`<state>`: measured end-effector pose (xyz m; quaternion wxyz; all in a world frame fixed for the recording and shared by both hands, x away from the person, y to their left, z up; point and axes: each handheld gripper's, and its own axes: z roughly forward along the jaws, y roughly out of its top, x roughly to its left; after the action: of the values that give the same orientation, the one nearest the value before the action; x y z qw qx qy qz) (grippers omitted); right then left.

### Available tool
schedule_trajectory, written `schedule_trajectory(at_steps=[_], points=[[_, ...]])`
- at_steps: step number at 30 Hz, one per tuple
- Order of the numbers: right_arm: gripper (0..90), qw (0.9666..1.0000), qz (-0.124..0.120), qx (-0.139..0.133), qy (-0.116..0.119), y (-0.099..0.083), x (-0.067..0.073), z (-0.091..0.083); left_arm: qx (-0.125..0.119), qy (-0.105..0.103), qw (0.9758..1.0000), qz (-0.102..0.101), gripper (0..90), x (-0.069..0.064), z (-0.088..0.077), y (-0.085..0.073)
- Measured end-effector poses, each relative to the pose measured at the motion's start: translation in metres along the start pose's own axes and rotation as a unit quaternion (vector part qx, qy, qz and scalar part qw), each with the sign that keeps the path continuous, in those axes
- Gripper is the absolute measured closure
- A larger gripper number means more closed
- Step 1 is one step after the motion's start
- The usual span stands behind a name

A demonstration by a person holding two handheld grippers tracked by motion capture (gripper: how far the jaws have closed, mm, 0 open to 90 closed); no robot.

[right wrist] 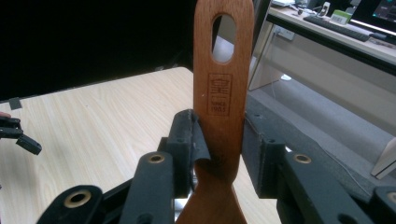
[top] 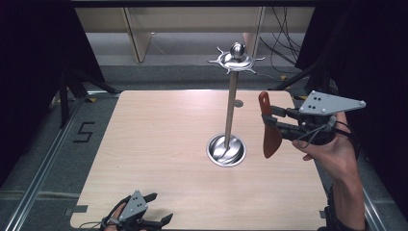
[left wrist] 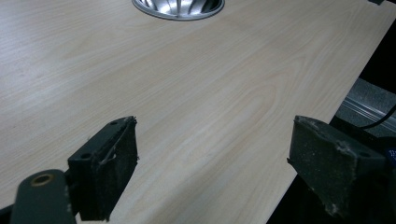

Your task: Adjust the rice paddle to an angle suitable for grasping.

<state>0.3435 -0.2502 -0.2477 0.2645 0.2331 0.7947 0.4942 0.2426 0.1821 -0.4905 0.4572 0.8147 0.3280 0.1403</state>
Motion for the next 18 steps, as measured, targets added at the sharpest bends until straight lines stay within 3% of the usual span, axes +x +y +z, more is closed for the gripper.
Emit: schedule_trajectory(at_steps=[1, 2, 3, 4, 5, 8, 9, 10, 11, 12, 16, 17, 18], points=[[67.1, 1.0000, 0.000, 0.000, 0.000, 0.000, 0.000, 0.000, -0.001, -0.001, 1.0000, 0.000, 14.9, 0.000, 0.000, 0.000], [67.1, 1.0000, 0.005, 0.001, 0.000, 0.001, 0.001, 0.000, -0.010, -0.006, 0.9997, -0.021, 14.9, -0.003, 0.001, -0.001], [67.1, 1.0000, -0.001, 0.002, 0.001, 0.002, 0.000, 0.000, -0.012, -0.007, 0.9995, -0.029, 14.9, -0.004, 0.002, -0.001], [67.1, 1.0000, 0.004, -0.001, -0.005, 0.002, 0.000, 0.000, -0.010, -0.004, 0.9997, -0.022, 14.9, -0.003, 0.001, -0.001], [67.1, 1.0000, 0.001, 0.001, -0.001, 0.004, -0.002, 0.000, 0.000, 0.001, 1.0000, 0.000, 14.9, 0.000, 0.000, 0.000], [67.1, 0.9999, 0.012, -0.005, -0.005, 0.005, -0.003, 0.000, -0.001, -0.003, 1.0000, -0.002, 14.9, 0.000, 0.000, 0.000], [67.1, 0.9999, 0.012, -0.005, -0.005, 0.005, -0.003, 0.000, -0.010, -0.005, 0.9999, -0.011, 14.9, -0.002, 0.001, 0.000], [67.1, 1.0000, 0.005, -0.004, -0.003, 0.006, -0.005, 0.000, 0.000, -0.001, 1.0000, 0.001, 14.9, 0.000, 0.000, 0.000], [67.1, 0.9999, 0.008, -0.007, 0.000, 0.008, -0.006, 0.000, 0.000, -0.002, 1.0000, 0.000, 14.9, 0.000, 0.000, 0.000], [67.1, 0.9999, 0.010, -0.008, -0.002, 0.009, -0.006, -0.001, -0.012, -0.007, 0.9998, -0.014, 14.8, -0.002, 0.002, -0.001], [67.1, 0.9998, 0.009, -0.015, -0.008, 0.014, -0.010, -0.001, -0.004, -0.002, 1.0000, -0.003, 14.9, 0.000, 0.000, 0.000], [67.1, 0.9997, 0.014, -0.018, -0.013, 0.015, -0.009, -0.001, -0.011, -0.006, 0.9996, -0.026, 14.9, -0.004, 0.001, -0.001], [67.1, 0.9996, 0.021, -0.015, -0.008, 0.016, -0.010, -0.001, -0.012, -0.007, 0.9995, -0.029, 14.9, -0.004, 0.002, -0.001]])
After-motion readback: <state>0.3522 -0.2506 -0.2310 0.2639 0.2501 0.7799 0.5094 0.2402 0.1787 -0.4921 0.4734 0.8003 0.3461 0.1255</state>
